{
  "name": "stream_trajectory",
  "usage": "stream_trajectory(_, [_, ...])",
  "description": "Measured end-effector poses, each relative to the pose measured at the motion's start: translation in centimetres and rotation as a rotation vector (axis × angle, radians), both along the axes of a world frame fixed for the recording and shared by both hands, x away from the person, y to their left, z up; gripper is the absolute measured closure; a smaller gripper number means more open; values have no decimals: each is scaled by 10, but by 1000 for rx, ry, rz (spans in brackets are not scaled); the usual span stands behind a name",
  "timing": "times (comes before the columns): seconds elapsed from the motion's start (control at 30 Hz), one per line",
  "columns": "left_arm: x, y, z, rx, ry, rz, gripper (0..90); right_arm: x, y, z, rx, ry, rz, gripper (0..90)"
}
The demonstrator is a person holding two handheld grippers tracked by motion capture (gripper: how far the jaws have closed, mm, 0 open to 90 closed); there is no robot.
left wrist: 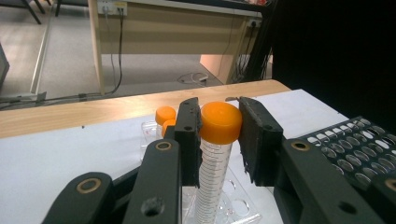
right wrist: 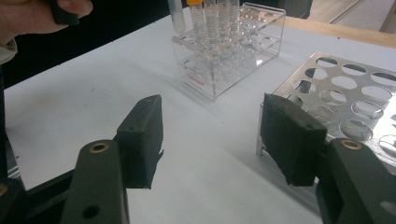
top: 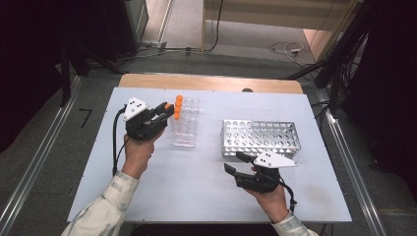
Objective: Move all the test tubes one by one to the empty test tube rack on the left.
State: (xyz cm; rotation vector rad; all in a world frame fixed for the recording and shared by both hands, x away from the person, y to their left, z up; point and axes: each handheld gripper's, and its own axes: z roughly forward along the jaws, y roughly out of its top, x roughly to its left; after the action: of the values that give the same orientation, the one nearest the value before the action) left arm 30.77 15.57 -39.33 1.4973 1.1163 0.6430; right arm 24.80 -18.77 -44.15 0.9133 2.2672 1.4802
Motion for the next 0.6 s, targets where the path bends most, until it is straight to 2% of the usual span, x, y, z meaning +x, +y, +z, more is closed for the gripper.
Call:
stream_trajectory(0.3, [4, -6, -7, 46, 1, 9, 697, 2, 0, -1, -2, 6, -19, 283])
stream_trajectory(0.6, [5, -13, -19, 107, -2, 15, 697, 1, 0, -1, -3, 9, -20, 266])
